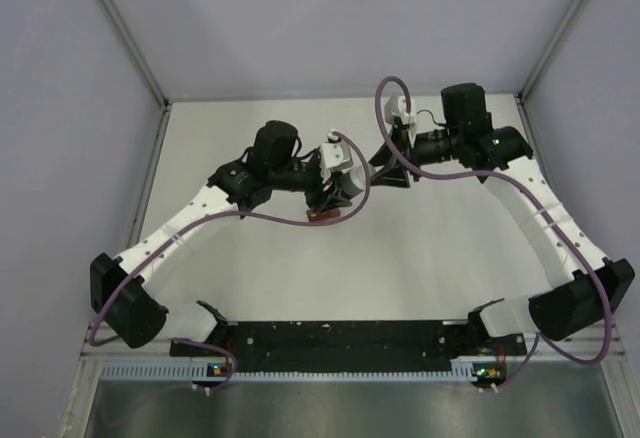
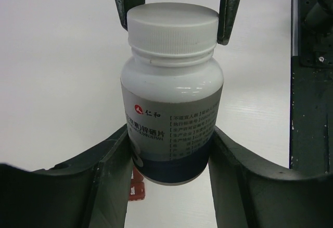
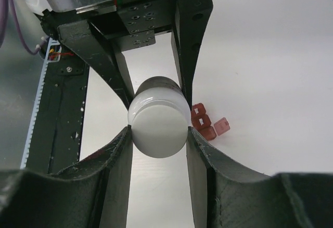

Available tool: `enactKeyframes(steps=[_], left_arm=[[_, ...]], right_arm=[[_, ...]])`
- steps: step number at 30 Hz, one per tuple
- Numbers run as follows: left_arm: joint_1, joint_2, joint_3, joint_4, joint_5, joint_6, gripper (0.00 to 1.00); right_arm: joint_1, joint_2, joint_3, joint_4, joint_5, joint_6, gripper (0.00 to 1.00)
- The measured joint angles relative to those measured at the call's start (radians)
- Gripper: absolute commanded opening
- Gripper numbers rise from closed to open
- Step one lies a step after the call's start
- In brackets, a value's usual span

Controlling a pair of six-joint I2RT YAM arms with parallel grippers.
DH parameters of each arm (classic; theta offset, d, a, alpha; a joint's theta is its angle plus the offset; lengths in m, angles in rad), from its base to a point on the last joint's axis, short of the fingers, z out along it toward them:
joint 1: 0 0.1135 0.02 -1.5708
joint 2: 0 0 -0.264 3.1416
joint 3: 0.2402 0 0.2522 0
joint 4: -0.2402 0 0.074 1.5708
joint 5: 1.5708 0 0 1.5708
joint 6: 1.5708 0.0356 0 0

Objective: Sort the pills into containers

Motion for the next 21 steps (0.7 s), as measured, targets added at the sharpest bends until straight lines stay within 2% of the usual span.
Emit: enactKeyframes(steps=[5,9,13,21], left_arm=[[0.002,0.000,0.000,-0.023,0.030,0.039,0.00],[0.003,0.000,0.000,-0.033,0.040,0.050,0.00],[0.003,0.000,0.000,-0.031,0.047,0.049,0.00],[0.003,0.000,0.000,-0.032,0.045,0.036,0.00]], right_arm=[[0.000,0.000,0.005,-0.060,-0.019,-0.100,0.13],[0.002,-0.002,0.008,-0.088,-0.019,-0.140,0.25],[0.003,-0.002,0.017,-0.105,-0.016,-0.153,0.29],[0.003,-0.002,0.017,-0.110,-0.010,-0.155,0.50]])
